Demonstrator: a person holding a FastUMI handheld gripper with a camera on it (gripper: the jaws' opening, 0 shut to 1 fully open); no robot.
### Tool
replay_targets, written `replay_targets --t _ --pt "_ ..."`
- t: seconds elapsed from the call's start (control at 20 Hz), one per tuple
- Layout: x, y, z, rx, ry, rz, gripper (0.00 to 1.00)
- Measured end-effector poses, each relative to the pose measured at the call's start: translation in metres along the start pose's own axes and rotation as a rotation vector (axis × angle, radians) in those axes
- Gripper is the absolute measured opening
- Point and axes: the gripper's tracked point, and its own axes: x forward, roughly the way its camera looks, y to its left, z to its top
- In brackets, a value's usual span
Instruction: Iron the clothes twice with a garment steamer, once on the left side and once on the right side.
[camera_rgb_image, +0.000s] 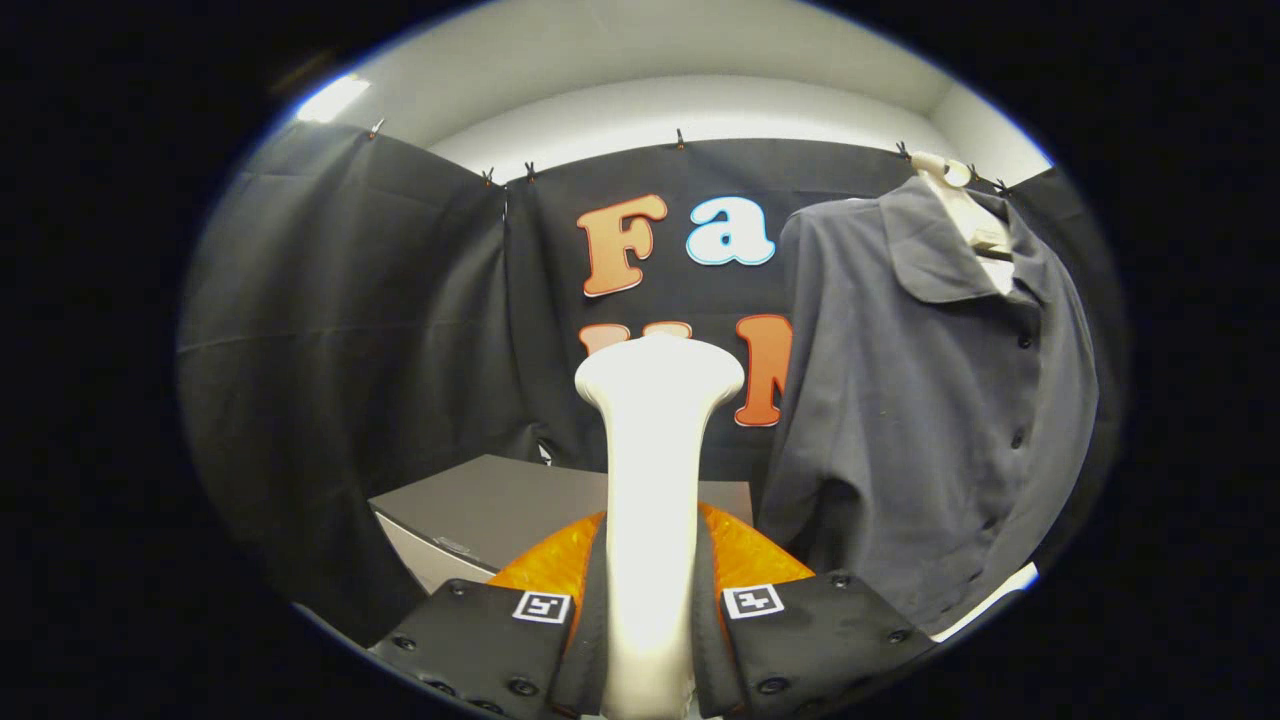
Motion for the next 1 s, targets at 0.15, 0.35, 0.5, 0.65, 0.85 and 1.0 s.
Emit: replay_targets --t 0.15,0.35,0.5,0.65,0.85,1.0 --pt "-0.038 -0.029 0.014 -0.004 -0.035 -0.020 0.42" --pt "-0.082 -0.081 0.027 -0.004 -0.084 -0.090 0.42" --pt "-0.102 -0.122 0.031 -0.016 -0.099 -0.160 0.41" --pt "-0.115 -0.154 0.031 -0.001 -0.102 -0.211 0.42" --pt "-0.111 -0.188 0.029 -0.006 -0.106 -0.262 0.41" --pt "-0.106 -0.201 0.021 -0.009 -0.094 -0.273 0.42"
